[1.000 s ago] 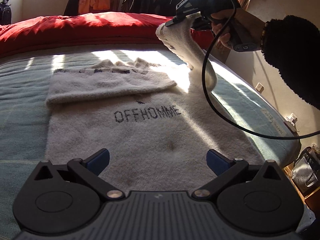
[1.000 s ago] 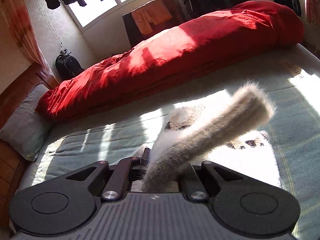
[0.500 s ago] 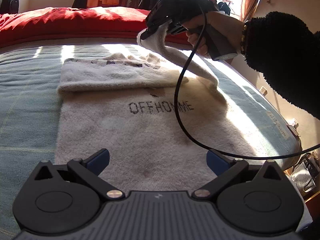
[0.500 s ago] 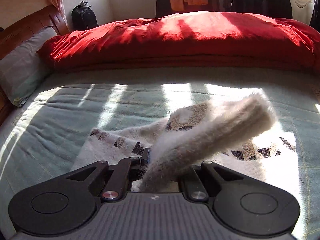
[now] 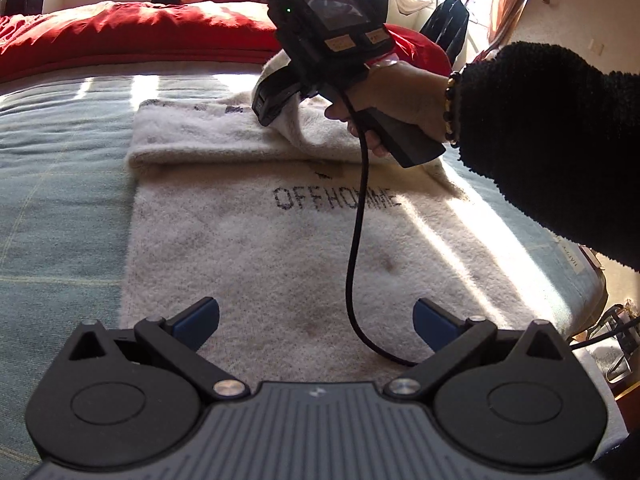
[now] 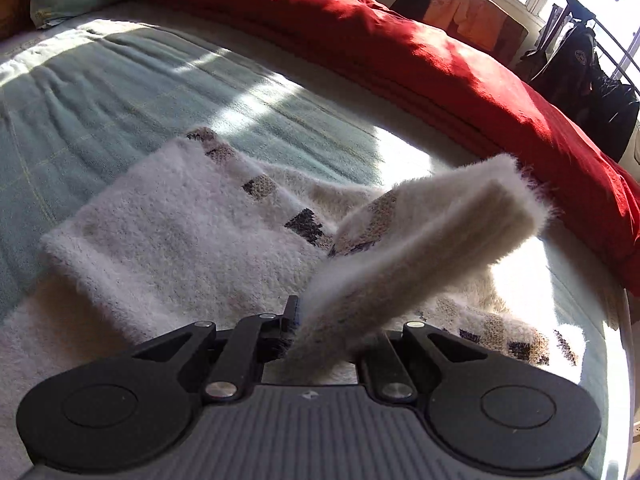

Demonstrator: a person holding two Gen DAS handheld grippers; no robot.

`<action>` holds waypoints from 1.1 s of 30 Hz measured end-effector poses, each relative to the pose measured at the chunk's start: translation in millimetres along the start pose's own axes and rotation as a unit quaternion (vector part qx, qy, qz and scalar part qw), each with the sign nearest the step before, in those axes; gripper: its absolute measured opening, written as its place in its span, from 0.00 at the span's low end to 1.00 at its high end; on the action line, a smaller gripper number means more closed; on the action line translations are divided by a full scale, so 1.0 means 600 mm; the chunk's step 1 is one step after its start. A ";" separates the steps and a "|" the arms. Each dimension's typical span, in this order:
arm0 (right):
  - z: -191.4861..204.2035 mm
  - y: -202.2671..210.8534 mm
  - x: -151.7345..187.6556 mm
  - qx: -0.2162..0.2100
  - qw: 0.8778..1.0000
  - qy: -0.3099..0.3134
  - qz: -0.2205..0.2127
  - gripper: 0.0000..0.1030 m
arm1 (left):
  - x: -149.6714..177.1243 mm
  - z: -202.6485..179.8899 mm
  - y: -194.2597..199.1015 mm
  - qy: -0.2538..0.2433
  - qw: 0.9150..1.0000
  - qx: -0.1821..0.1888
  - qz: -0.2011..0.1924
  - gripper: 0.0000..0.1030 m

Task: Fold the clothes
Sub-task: 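Lay the white sleeve across the sweater body and open the right tool, then pull the open right tool back from the sweater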

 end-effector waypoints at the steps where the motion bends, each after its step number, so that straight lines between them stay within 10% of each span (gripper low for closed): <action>1: 0.004 -0.001 0.001 0.005 1.000 0.008 -0.001 0.10 | 0.000 0.002 0.000 0.001 1.000 -0.001 0.000 0.99; 19: 0.028 0.031 0.009 -0.052 0.998 -0.015 0.024 0.60 | 0.005 0.018 0.024 0.023 1.000 -0.011 -0.014 0.99; 33: -0.140 0.162 0.098 -0.062 0.990 -0.128 0.006 0.60 | 0.002 -0.024 0.052 0.004 0.999 -0.012 -0.030 0.99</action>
Point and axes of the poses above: each gripper's, at about its wrist camera, not at the fingertips, and y roughly against the way its jaws point, z to its left, x to its underside, the point moved 9 cm from there along -y, roughly the way its jaws point, and after that the axes turned 2 degrees about x, right-handed, at the moved point
